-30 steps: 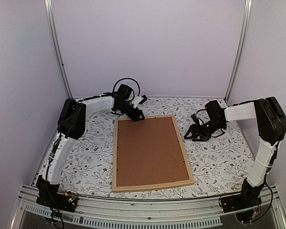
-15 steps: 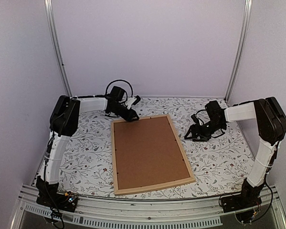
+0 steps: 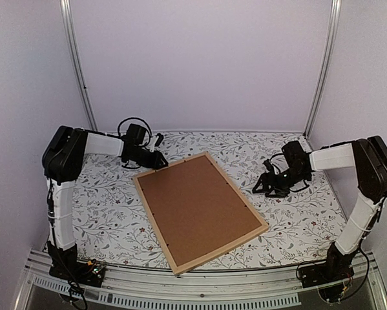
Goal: Put the photo into the frame
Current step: Rotate the photo frame at the center of the board.
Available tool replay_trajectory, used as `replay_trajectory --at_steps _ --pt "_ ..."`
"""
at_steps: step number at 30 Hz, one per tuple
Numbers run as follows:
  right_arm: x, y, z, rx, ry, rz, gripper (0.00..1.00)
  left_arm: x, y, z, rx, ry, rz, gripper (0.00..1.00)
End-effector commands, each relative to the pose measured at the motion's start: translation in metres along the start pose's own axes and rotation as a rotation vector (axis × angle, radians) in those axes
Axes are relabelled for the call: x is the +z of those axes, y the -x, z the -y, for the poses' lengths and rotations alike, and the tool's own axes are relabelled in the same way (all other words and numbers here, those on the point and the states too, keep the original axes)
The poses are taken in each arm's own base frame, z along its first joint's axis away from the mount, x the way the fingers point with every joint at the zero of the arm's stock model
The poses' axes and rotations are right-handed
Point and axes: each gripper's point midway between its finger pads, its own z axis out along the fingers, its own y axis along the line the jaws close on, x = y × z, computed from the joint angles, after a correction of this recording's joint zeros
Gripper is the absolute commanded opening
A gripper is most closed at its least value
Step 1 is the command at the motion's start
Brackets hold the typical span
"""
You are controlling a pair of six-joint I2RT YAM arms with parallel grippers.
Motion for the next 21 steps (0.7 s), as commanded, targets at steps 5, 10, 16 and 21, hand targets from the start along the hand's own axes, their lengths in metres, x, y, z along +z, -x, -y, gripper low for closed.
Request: replay_trajectory --at_steps 5,10,16,21 --pt "-0.036 -0.029 -0.001 0.134 -0.055 0.073 0.82 -0.035 -0.133 -0.05 -0.381 0.221 -0.228 0.26" --pt "-0.044 -0.066 -0.009 0.187 -0.051 0.052 0.83 -0.045 -0.138 -0.041 -0.403 0.195 -0.196 0.29" --pt "-0.037 -0.111 -0.02 0.236 -0.037 0.003 0.83 -0.05 -0.126 -0.038 -0.375 0.184 -0.159 0.38" --pt "-0.037 -0.136 -0.034 0.245 0.0 -0.003 0.83 -0.05 -0.112 -0.037 -0.357 0.17 -0.132 0.47"
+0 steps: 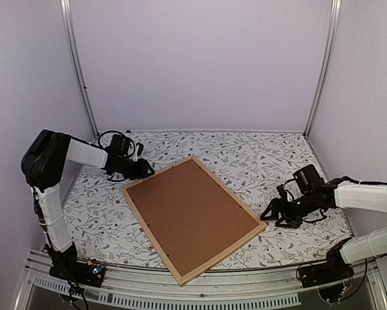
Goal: Put the photo into the frame
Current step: Rotate the photo frame at the center of the board.
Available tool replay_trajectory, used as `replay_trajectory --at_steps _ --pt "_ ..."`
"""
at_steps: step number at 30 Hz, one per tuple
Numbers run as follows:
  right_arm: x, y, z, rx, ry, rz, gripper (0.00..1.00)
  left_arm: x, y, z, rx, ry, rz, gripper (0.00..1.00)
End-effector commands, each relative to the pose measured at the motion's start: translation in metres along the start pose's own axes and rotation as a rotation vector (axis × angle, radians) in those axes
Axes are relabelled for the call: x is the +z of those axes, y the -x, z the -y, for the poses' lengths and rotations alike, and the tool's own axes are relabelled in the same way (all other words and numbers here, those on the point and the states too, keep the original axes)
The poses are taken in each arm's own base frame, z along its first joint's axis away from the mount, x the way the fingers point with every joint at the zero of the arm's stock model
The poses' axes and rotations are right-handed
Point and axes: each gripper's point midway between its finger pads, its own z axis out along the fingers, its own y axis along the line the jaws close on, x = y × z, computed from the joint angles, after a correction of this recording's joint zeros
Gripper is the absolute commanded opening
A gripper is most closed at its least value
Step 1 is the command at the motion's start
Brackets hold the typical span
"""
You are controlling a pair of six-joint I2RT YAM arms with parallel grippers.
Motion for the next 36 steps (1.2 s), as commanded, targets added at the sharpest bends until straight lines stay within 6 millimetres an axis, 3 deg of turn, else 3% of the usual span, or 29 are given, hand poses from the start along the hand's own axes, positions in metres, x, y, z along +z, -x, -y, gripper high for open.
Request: replay_trajectory --at_steps 1,10,20,26,31,36 --pt "0.001 -0.018 -0.008 0.044 0.03 -0.001 0.83 0.003 -0.049 -0.025 -0.042 0.084 -0.167 0.49" --pt "0.018 -0.036 -0.026 0.031 0.075 -0.047 0.81 0.008 -0.045 -0.016 -0.013 0.03 -0.169 0.56" --pt "0.038 -0.014 -0.047 0.012 0.136 -0.034 0.8 -0.001 -0.066 -0.009 -0.007 0.0 -0.205 0.55" --pt "0.039 0.023 -0.061 -0.009 0.132 0.036 0.8 -0.01 -0.086 0.002 -0.001 -0.03 -0.238 0.54" --pt "0.037 0.062 -0.054 -0.005 0.115 0.083 0.8 -0.023 -0.108 0.023 0.021 -0.053 -0.256 0.53" --pt "0.035 0.105 -0.041 -0.03 0.088 0.118 0.8 -0.034 -0.143 0.049 0.048 -0.066 -0.301 0.52"
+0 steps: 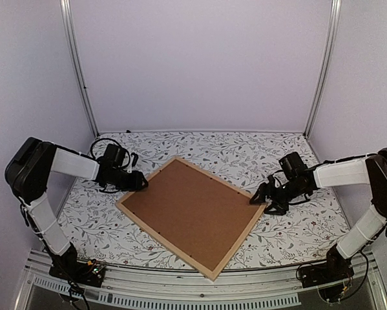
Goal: Put the photo into the frame
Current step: Rotate the photo frame at the center of the board.
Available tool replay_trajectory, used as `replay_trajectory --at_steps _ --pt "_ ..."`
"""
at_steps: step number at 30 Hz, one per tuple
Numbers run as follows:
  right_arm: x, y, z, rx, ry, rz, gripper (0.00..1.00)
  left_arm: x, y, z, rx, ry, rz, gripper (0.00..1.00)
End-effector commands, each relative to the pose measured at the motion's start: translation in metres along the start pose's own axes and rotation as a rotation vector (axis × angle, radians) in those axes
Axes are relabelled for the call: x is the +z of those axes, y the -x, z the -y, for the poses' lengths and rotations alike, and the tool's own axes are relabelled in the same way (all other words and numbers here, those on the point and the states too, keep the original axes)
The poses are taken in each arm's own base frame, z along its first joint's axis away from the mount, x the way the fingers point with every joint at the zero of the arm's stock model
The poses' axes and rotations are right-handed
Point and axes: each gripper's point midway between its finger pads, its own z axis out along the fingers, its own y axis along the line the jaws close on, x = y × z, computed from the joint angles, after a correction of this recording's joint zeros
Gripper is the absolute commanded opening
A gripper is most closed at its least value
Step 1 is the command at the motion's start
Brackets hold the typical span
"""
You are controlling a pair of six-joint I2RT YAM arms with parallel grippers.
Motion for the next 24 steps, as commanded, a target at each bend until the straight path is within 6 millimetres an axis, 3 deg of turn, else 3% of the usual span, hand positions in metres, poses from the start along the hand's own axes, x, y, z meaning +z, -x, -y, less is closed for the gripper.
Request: replay_trajectory --at_steps 1,6,12,15,18,19,24 --pt "-0.002 0.065 -0.021 -0.16 0.056 0.132 0.8 -0.005 -0.104 0.062 0.02 -0.131 -0.293 0.52" --pt "0.011 0.108 -0.023 -0.201 0.047 0.119 0.8 -0.014 -0.136 0.084 0.038 -0.12 -0.316 0.53" --pt "0.031 0.157 -0.051 -0.267 0.083 0.107 0.78 -0.025 -0.16 0.118 0.084 -0.142 -0.335 0.54" --pt "0.044 0.17 -0.055 -0.294 0.089 0.078 0.77 -0.035 -0.166 0.134 0.114 -0.16 -0.333 0.54" --pt "0.048 0.18 -0.051 -0.32 0.052 0.081 0.77 -0.045 -0.158 0.134 0.131 -0.134 -0.298 0.57" --pt "0.046 0.183 -0.048 -0.324 0.034 0.09 0.77 -0.047 -0.153 0.129 0.139 -0.101 -0.279 0.62" --pt "0.017 0.197 -0.034 -0.338 -0.079 0.176 0.78 -0.059 -0.11 0.102 0.17 0.077 -0.155 0.81"
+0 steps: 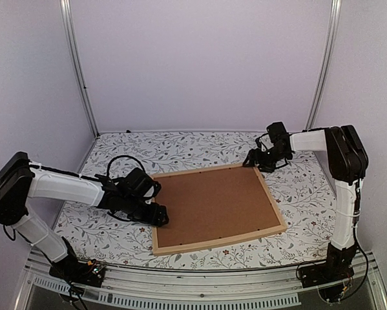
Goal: Put the photo into the frame
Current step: Rotate the photo frame at the center of the board, then position the photo frame at the center of the board.
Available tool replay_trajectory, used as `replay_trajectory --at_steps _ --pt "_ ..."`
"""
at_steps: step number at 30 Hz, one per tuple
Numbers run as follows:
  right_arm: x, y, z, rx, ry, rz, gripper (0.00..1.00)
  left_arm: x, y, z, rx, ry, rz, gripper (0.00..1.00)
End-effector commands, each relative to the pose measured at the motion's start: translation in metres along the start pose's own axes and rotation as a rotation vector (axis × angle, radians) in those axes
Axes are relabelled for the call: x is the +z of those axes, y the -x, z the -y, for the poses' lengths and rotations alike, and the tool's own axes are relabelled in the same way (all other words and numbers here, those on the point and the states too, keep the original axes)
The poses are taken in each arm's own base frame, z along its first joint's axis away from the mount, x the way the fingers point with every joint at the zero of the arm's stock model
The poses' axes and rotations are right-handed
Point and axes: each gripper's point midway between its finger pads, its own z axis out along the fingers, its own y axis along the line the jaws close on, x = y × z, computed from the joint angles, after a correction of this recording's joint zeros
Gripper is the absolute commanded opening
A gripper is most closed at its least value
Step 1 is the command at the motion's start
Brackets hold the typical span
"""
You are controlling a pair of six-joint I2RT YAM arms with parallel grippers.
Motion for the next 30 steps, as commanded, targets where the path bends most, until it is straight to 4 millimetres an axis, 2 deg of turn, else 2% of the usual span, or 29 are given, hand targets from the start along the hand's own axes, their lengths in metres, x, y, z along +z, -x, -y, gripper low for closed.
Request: replay_trajectory --at_steps 1,4,8,15,22,30 --pt "-0.023 -0.012 -0.022 -0.061 0.016 -0.033 0.78 -0.021 0.033 -0.014 0.022 0.095 0.084 0.83" --pt "-0.036 -0.011 -0.02 -0.077 -0.019 -0.014 0.78 -0.026 0.054 -0.027 0.009 0.108 0.115 0.85" --pt "-0.045 -0.021 -0.017 -0.076 -0.035 -0.015 0.79 -0.028 0.082 -0.043 -0.009 0.13 0.143 0.85" --pt "-0.053 -0.046 -0.012 -0.056 -0.029 -0.03 0.79 -0.018 0.113 -0.062 -0.038 0.121 0.131 0.85" --pt "-0.056 -0.079 -0.001 -0.033 -0.035 -0.066 0.8 -0.02 0.117 -0.078 -0.061 0.122 0.13 0.84" --pt "-0.064 -0.121 -0.003 0.017 0.031 -0.108 0.78 -0.027 0.101 -0.102 -0.099 0.157 0.102 0.84"
